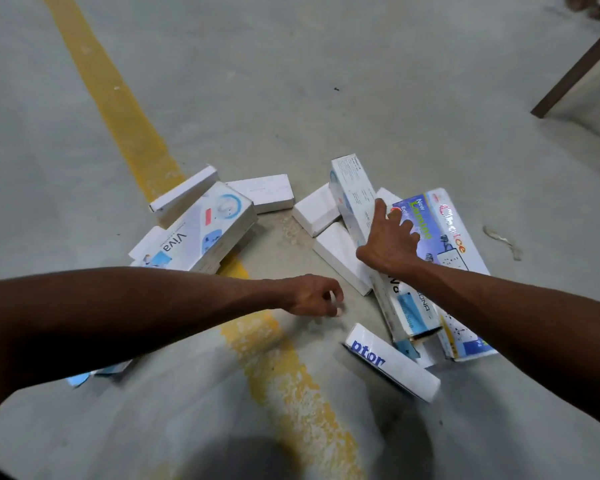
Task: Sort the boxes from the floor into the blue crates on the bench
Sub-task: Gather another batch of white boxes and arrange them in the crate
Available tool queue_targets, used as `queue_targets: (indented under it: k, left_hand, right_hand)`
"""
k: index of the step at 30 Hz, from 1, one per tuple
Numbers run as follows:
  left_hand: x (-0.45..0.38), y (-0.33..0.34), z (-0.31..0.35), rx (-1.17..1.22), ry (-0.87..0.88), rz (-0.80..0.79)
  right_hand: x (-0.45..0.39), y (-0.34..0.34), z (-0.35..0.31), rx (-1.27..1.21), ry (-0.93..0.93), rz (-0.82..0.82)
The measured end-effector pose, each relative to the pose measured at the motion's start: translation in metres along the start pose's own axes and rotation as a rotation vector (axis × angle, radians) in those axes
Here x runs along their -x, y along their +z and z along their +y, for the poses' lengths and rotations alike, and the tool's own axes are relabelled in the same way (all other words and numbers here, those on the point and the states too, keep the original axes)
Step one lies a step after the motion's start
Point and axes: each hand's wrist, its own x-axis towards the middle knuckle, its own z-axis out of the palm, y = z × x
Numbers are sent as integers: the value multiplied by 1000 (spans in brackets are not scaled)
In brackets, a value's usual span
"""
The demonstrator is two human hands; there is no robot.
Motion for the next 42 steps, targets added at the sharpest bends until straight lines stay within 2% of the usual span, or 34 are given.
queue_targets:
  k: [3, 5, 8, 12, 14, 16, 20, 21, 22, 25, 26, 30, 32, 34, 36, 39, 42]
  left_hand:
    - [10, -5, -11, 159, -26, 12]
    - [19, -11, -20, 264, -50, 50]
    - [33, -24, -28, 543, -136, 232]
    - [58, -37, -29, 1017, -267, 452]
    - [69, -37, -39, 1077, -264, 495]
    - [70, -31, -56, 950, -199, 603]
    - [60, -11, -87, 185, -53, 877]
    - [61, -9, -84, 19, 1, 866]
    - [61, -7, -79, -86, 74, 788]
    - [61, -1, -61, -168, 290, 357]
    - [60, 4, -57, -186, 326, 269]
    - [51, 19, -49, -176, 325, 207]
    - [45, 19, -52, -222, 296, 140]
    - [41, 18, -55, -403, 269, 73]
    - [39, 19, -55, -618, 235, 37]
    - [40, 23, -49, -685, 189, -3]
    - [36, 25, -42, -515, 108, -12]
  right_hand:
    - [-3, -7, -3, -52, -46, 59]
    - [-4, -26, -14, -85, -118, 168]
    - [1, -52, -51, -330, -132, 240]
    - [25, -38, -92, -827, -51, 22]
    - [43, -13, -93, -879, -52, -173]
    - [63, 11, -86, -842, -67, -386]
    - [96, 57, -67, -753, -3, -604]
    - [102, 64, -63, -715, 5, -621]
    - [104, 72, -60, -675, 2, -627]
    - [105, 80, -56, -563, -119, -658]
    - [104, 80, -57, -524, -174, -677]
    - [98, 63, -48, -239, -352, -692]
    - [93, 51, -27, -112, -437, -577]
    - [89, 42, 0, 9, -459, -392]
    - [90, 40, 25, 155, -422, -304]
    - [93, 44, 52, 288, -322, -403]
    - [92, 49, 65, 220, -250, -440]
